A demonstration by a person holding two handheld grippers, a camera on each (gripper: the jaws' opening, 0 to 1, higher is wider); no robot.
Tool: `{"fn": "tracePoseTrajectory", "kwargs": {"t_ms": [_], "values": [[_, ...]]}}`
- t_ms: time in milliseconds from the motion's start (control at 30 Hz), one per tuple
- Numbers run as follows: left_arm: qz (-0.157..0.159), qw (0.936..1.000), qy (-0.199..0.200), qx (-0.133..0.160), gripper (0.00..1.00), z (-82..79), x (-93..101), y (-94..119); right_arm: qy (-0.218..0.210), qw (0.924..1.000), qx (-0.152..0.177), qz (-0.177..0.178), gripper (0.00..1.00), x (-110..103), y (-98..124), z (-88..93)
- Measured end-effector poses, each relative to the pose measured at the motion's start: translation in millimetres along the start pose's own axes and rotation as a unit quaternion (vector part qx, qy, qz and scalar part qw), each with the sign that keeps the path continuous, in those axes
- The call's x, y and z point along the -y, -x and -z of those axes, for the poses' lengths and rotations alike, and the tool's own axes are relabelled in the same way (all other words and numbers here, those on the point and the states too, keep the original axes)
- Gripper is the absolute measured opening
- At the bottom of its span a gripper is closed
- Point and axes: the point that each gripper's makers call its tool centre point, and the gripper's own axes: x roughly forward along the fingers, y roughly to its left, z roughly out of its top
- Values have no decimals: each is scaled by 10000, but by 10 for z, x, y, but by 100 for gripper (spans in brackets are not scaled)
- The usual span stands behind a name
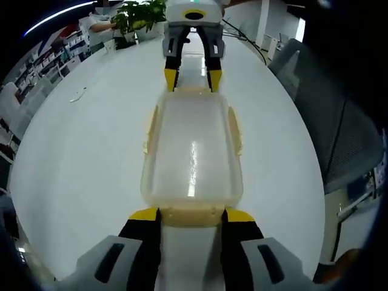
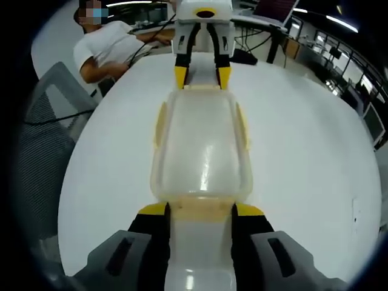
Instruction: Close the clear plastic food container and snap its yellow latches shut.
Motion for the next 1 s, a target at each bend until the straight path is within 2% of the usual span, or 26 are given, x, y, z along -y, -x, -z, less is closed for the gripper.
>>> {"fn": "tracePoseTrajectory", "kwargs": {"t_ms": [633,1000], "values": [[50,9998,-91,-159,32,-58,48,80,-14,9999,22,-132,34,-73,83,-15],[-23,9997,-131,-180,32,-158,67,241,26,9999,107,-115,34,-80,269,-106]]}}
